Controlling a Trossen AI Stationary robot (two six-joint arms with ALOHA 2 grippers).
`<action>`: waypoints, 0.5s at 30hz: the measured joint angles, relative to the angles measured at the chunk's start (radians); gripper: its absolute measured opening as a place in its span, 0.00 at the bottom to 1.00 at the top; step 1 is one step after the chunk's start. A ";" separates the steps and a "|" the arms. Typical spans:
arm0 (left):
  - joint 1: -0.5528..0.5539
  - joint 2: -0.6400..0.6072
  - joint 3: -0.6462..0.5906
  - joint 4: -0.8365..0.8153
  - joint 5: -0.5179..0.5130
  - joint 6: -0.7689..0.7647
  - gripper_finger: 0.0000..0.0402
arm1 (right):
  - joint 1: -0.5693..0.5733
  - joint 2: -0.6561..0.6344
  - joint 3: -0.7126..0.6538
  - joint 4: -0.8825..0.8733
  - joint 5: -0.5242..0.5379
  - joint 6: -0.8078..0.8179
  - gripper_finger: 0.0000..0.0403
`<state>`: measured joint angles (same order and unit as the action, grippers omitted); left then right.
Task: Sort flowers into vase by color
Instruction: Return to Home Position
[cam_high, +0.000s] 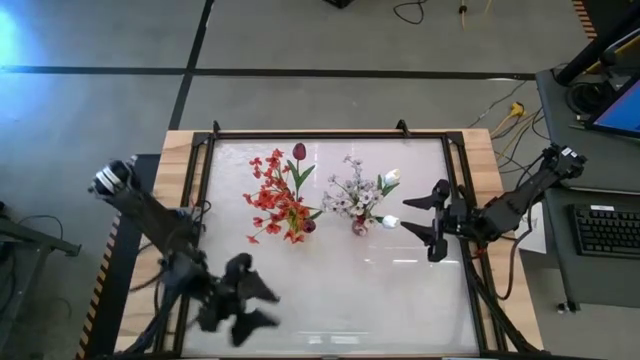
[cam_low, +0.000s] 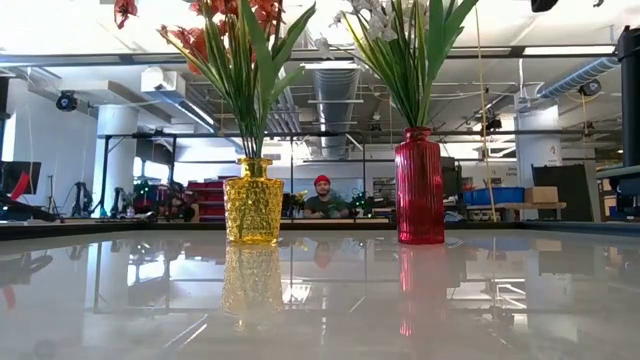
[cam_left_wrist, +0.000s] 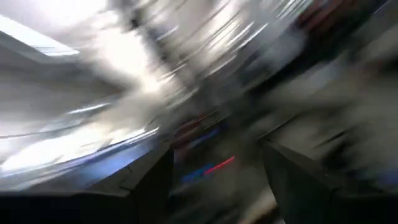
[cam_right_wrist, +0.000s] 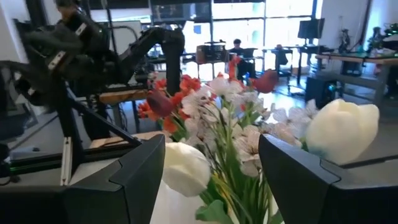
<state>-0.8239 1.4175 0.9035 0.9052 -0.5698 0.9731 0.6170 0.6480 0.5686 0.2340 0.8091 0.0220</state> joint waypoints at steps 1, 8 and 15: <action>0.021 -0.047 -0.029 -0.076 0.150 -0.135 0.57 | 0.000 0.004 0.000 -0.001 0.004 0.004 0.62; 0.075 -0.216 -0.159 -0.180 0.329 -0.553 0.57 | 0.000 0.016 0.000 0.001 0.004 0.002 0.62; 0.065 -0.358 -0.242 -0.483 0.199 -0.729 0.56 | 0.000 0.014 0.000 0.001 -0.004 0.012 0.62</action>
<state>-0.7589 1.0591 0.6618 0.4222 -0.3713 0.2445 0.6174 0.6621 0.5682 0.2353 0.8046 0.0343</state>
